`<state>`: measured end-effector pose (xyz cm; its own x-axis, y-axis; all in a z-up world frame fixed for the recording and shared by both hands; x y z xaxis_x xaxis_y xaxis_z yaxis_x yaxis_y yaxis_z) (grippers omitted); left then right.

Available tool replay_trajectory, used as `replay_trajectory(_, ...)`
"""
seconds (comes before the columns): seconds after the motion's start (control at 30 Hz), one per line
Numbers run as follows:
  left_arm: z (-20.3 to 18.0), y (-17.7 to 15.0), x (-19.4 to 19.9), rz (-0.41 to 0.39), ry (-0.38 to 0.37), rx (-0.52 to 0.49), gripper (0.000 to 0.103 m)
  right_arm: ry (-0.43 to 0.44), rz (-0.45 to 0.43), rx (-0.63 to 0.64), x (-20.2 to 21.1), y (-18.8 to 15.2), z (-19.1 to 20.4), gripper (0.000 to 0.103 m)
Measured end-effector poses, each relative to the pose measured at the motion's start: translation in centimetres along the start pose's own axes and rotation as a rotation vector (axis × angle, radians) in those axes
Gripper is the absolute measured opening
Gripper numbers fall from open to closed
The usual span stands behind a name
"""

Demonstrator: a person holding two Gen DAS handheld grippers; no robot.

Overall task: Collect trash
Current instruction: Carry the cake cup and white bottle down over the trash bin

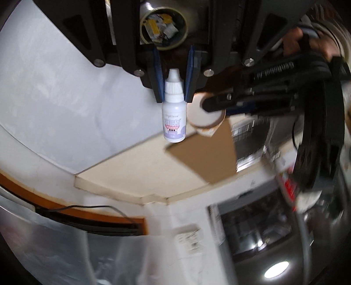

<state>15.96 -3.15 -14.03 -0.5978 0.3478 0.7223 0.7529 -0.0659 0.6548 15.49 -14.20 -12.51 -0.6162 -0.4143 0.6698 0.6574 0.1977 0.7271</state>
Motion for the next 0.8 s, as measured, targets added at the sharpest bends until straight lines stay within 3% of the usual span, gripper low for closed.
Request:
replay_trajectory(0.13, 1.0, -5.7, -1.8, 0.078, 0.024, -0.021, 0.017, -0.023, 0.119, 0.061, -2.9, -6.0, 1.4, 0.019)
replay_trajectory(0.23, 2.0, -9.6, -4.4, 0.161, 0.025, -0.022, 0.017, 0.031, 0.242, 0.03, -6.1, -10.3, 1.3, 0.019)
replay_trajectory(0.47, 4.7, -16.1, -11.0, 0.345, 0.027, -0.001, 0.017, 0.002, 0.524, -0.085, -14.9, -19.1, -2.3, 0.019)
replay_trajectory(0.8, 7.0, -19.5, -17.9, 0.481, 0.009, 0.038, 0.017, -0.026, 0.643, -0.197, -21.6, -22.6, -4.3, 0.019)
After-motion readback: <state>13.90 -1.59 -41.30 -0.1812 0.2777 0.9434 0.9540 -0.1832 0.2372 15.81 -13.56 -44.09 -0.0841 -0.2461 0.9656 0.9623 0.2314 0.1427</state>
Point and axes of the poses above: each gripper's, at about its wrist camera, not at the fingertips, and x roughly against the way its jaws point, z to its left, y to its top, the point moved 6 cm from there along -x, roughly the way its jaws point, and after that the axes turned 2 degrees about z, right-handed, at the moved point
